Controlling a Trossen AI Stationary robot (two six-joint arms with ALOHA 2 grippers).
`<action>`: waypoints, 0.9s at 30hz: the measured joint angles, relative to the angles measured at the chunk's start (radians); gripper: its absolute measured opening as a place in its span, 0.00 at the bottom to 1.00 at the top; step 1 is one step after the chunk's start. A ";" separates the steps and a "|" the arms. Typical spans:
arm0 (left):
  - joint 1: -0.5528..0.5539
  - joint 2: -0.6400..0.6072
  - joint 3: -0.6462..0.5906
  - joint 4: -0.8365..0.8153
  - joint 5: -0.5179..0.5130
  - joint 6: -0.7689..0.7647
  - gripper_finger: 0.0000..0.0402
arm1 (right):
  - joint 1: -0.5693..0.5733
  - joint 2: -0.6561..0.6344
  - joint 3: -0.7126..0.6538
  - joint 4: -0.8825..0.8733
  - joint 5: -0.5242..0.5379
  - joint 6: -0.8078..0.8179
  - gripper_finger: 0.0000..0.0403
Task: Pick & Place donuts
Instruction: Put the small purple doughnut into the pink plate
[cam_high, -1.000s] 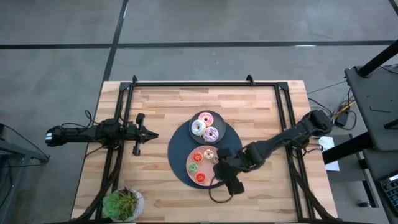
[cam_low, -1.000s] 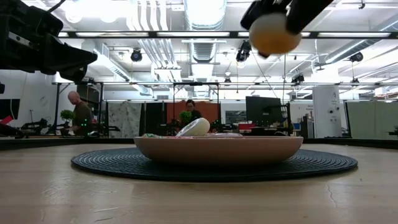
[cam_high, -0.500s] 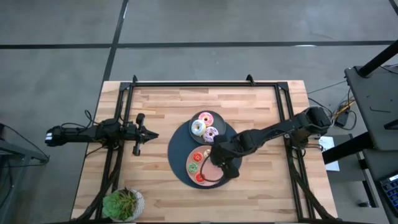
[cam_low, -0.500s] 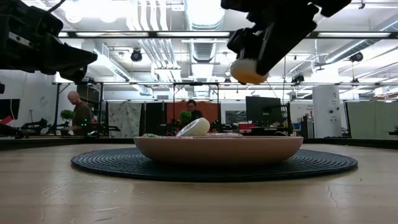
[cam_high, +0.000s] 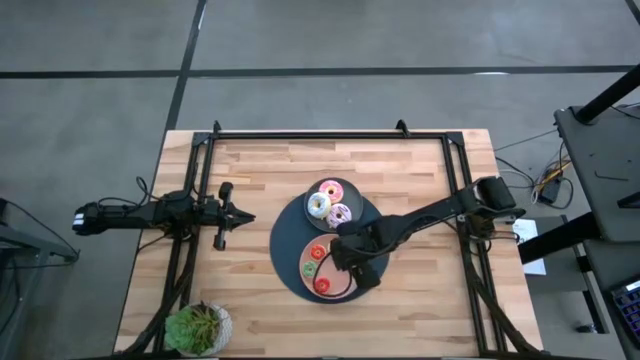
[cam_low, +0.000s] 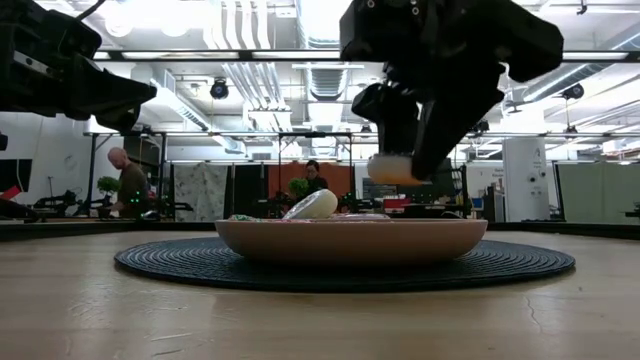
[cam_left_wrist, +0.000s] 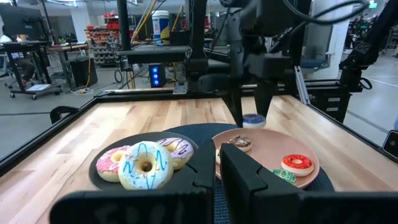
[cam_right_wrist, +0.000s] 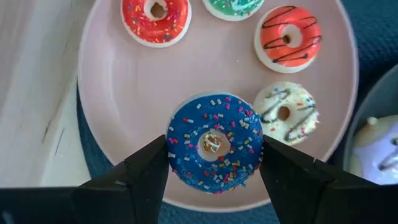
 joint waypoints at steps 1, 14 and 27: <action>0.000 0.000 0.000 0.000 0.000 0.000 0.00 | 0.001 0.006 0.002 0.001 0.000 0.000 0.56; 0.000 0.000 0.000 0.000 0.000 0.000 0.00 | 0.066 0.147 0.167 -0.076 0.000 0.010 0.56; 0.000 0.000 0.000 0.000 0.000 0.000 0.00 | 0.098 0.182 0.179 -0.078 0.001 0.017 0.56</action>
